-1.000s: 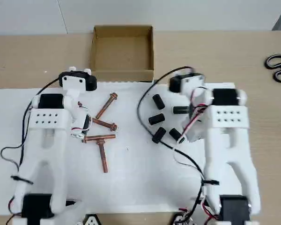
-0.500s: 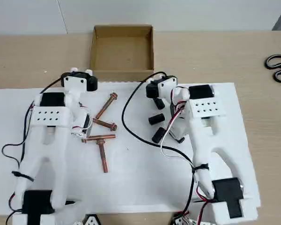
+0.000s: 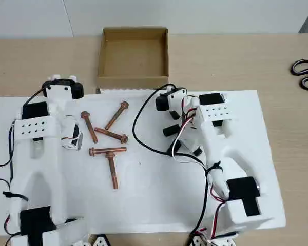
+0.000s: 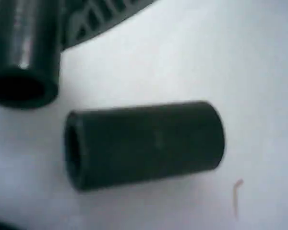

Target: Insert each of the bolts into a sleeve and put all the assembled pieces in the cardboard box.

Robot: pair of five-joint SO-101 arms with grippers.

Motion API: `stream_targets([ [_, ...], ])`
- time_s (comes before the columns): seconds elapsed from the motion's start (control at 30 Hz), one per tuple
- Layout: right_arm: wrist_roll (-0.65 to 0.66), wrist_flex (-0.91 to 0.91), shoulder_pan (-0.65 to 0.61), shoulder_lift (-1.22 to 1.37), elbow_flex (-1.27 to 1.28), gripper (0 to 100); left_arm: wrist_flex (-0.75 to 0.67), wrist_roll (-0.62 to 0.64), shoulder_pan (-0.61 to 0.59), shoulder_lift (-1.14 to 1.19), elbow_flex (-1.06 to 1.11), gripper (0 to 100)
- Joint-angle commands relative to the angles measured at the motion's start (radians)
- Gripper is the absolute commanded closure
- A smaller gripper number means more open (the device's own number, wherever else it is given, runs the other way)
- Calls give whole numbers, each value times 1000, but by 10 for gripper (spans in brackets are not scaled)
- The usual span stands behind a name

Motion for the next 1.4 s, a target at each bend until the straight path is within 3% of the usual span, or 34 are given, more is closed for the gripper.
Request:
stream_targets([
  [0.0,9,-22,-8,12,-5,790,-14,-3,-2,-5,-4,901],
  [0.53,6,-67,-36,160,-5,792,-15,-3,-2,-5,-4,902],
  [0.77,3,-62,-36,179,-8,994,-15,-3,0,-5,-4,903],
  [1.07,3,-58,-35,177,-12,991,-14,0,0,-3,-4,903],
  [1.37,-32,223,-7,-36,-276,990,14,0,29,-12,-10,903],
])
